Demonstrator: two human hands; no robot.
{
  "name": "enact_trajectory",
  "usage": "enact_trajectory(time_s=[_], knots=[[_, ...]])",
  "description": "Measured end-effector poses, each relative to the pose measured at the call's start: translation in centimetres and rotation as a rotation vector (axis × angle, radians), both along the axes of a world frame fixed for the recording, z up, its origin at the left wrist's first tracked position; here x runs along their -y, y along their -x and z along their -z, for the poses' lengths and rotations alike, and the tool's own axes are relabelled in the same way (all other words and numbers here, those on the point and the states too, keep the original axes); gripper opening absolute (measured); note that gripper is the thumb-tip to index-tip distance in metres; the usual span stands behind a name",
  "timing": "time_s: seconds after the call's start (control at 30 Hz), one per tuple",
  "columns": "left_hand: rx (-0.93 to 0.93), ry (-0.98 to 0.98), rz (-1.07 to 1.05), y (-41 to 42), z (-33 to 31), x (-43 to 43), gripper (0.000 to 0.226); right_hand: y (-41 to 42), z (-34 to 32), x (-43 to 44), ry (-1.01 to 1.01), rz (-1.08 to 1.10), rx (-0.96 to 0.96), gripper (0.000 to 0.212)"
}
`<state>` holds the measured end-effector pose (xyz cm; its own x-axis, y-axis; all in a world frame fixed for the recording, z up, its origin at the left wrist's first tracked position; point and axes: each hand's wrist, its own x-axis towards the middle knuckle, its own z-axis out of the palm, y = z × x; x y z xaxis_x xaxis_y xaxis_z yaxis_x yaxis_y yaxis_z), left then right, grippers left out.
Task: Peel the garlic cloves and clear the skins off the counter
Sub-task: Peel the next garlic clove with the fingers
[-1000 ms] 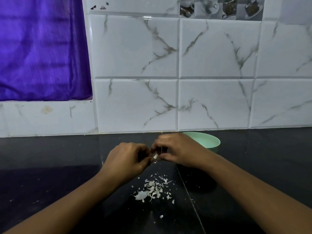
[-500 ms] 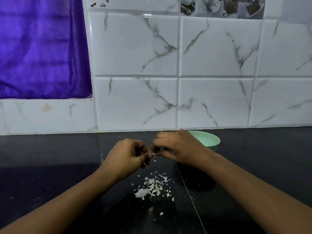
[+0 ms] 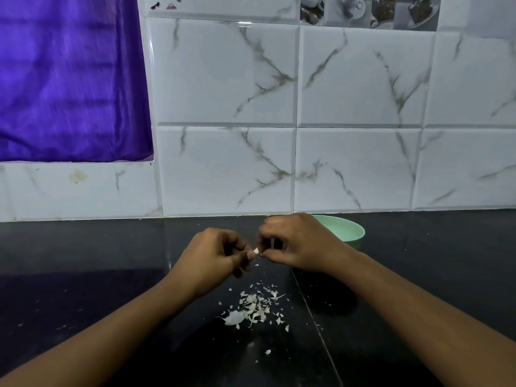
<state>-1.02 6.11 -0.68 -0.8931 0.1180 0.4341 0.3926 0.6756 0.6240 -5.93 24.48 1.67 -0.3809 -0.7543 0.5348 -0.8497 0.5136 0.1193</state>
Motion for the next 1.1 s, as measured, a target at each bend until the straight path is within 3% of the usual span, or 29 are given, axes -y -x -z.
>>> enact_trajectory(time_s=[0.13, 0.33, 0.5, 0.7, 0.77, 0.83, 0.97, 1.1], knots=[[0.094, -0.243, 0.056, 0.3, 0.1, 0.2, 0.01, 0.1, -0.2, -0.1, -0.088, 0.137, 0.137, 0.007], [0.097, -0.231, 0.037, 0.6, 0.4, 0.4, 0.008, 0.1, -0.3, -0.4, -0.108, 0.159, 0.464, 0.024], [0.042, -0.166, 0.015, 0.7, 0.4, 0.4, 0.006, -0.3, -0.5, -0.3, 0.046, 0.233, 0.417, 0.025], [-0.03, -0.059, -0.038, 0.5, 0.5, 0.4, 0.009, -0.9, -1.0, -0.2, -0.036, 0.175, 0.449, 0.007], [-0.038, -0.043, -0.054, 0.5, 0.4, 0.4, 0.01, -0.9, -0.9, -0.3, -0.036, 0.168, 0.494, 0.014], [-0.053, -0.026, -0.064, 0.3, 0.4, 0.4, 0.01, -0.9, -1.0, -0.4, 0.01, 0.163, 0.557, 0.022], [-0.084, -0.006, -0.078, 0.0, 0.3, 0.2, 0.011, -1.1, -1.1, -0.4, 0.142, 0.152, 0.62, 0.005], [-0.097, 0.006, -0.086, -0.1, 0.1, 0.1, 0.011, -1.2, -1.2, -0.2, 0.227, 0.156, 0.595, 0.011]])
